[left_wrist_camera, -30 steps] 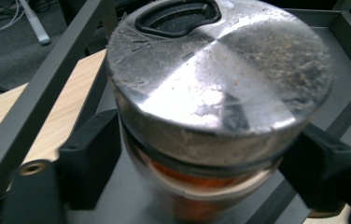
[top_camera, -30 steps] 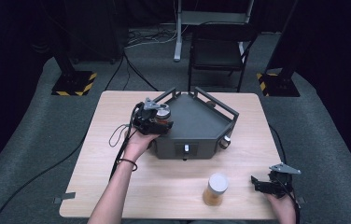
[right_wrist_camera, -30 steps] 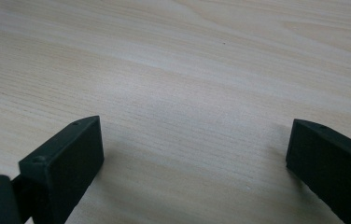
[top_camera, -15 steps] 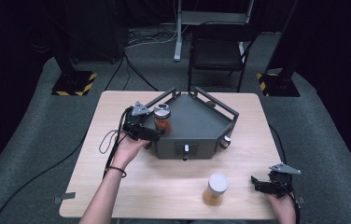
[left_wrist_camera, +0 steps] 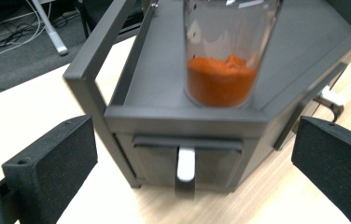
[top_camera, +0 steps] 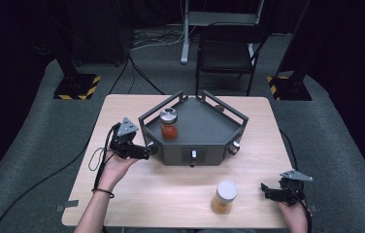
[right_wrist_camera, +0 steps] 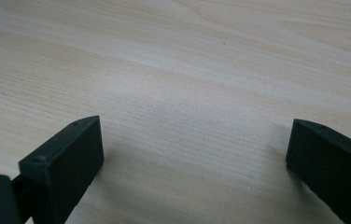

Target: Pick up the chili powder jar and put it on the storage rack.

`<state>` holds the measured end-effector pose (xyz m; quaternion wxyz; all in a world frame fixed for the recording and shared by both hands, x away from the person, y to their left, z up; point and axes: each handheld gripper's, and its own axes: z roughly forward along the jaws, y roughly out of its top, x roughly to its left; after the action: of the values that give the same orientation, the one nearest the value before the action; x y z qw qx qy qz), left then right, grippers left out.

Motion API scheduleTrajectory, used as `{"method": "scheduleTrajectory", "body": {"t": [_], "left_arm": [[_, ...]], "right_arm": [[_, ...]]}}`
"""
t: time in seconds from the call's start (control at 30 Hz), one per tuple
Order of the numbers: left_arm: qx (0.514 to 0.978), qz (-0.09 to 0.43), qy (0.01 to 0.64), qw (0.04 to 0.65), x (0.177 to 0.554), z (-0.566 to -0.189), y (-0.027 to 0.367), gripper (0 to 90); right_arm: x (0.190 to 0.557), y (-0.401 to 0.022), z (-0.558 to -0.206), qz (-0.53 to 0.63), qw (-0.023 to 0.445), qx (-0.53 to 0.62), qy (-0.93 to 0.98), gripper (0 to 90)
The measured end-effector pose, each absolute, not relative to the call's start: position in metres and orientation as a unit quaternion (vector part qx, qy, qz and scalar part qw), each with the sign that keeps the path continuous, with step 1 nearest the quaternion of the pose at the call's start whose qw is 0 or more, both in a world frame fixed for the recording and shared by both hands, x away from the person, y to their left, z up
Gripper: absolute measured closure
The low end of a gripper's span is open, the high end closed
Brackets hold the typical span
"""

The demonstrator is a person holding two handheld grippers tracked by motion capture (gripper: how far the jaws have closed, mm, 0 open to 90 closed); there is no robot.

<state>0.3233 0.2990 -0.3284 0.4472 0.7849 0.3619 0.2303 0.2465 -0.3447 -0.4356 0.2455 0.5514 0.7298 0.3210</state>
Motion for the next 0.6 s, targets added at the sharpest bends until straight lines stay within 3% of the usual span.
{"method": "scheduleTrajectory", "body": {"t": [0.3,0.6], "left_arm": [[0.783,0.264,0.358,0.434,0.302,-0.343,0.307,0.0],[0.779,0.258,0.369,0.437,0.291,-0.36,0.322,0.0]], "right_arm": [[0.247,-0.345,-0.436,0.321,0.246,0.551,0.73,3.1],[0.246,-0.345,-0.436,0.321,0.246,0.552,0.73,3.1]]}}
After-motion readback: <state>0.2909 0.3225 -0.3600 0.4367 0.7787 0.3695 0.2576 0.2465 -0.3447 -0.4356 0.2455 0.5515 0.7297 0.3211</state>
